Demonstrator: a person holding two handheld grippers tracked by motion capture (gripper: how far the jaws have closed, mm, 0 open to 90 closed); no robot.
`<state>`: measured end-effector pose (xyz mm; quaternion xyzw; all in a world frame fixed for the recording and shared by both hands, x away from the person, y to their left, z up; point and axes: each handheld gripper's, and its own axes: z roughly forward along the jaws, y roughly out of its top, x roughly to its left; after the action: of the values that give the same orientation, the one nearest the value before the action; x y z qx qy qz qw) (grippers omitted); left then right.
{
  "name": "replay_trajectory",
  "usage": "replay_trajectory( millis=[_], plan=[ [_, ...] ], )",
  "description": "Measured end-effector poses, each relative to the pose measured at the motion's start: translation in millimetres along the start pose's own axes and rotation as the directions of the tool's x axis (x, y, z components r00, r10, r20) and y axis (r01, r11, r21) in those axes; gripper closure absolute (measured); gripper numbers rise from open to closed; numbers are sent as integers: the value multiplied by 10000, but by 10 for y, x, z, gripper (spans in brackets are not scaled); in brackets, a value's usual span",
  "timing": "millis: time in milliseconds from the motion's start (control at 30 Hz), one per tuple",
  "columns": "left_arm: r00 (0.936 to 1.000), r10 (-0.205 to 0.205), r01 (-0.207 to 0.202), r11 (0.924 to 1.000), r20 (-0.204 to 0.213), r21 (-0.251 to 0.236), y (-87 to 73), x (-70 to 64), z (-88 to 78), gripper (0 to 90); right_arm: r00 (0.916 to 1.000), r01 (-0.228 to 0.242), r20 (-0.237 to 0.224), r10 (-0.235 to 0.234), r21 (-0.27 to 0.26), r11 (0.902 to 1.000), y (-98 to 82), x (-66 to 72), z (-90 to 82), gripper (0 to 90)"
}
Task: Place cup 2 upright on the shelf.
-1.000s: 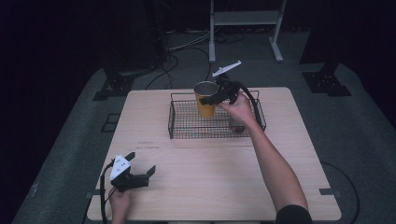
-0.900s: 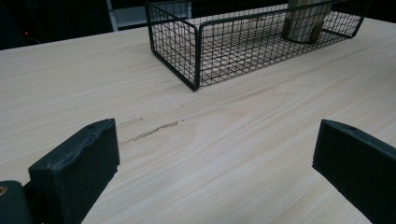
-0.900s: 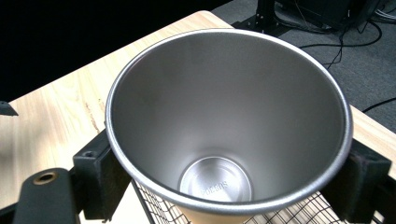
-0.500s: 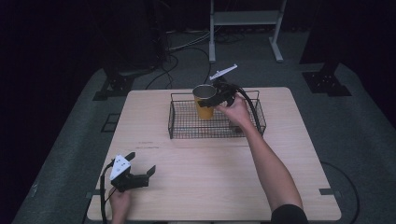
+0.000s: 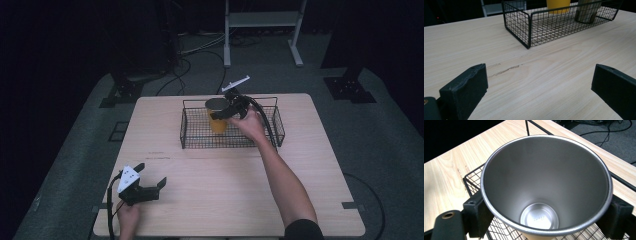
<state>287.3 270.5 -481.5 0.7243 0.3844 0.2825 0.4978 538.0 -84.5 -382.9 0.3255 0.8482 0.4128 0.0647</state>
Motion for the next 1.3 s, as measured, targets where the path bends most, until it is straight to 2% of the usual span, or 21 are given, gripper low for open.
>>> replay_trajectory(
  millis=[167,233,733,967,1267,1300],
  plan=[
    [10000,0,0,10000,20,-4,0,-4,0,0,9999,-134,13,134,114,9998,-29,-5,57,140],
    [10000,31,-31,10000,14,27,0,-1,-2,0,10000,-34,92,31,287,9996,-41,5,91,140],
    [10000,12,-12,10000,7,20,0,2,0,0,9996,39,283,-55,568,9984,-80,23,202,140],
    [10000,-18,18,10000,10,19,-1,1,-1,0,9966,325,727,-389,878,9956,-94,41,252,140],
    [10000,-15,15,10000,4,21,0,-2,0,0,9959,263,835,-341,933,9953,-200,14,271,139],
    [10000,-12,12,10000,3,30,0,-1,1,0,9942,398,951,-495,1015,9940,-205,22,264,138]
  ],
)
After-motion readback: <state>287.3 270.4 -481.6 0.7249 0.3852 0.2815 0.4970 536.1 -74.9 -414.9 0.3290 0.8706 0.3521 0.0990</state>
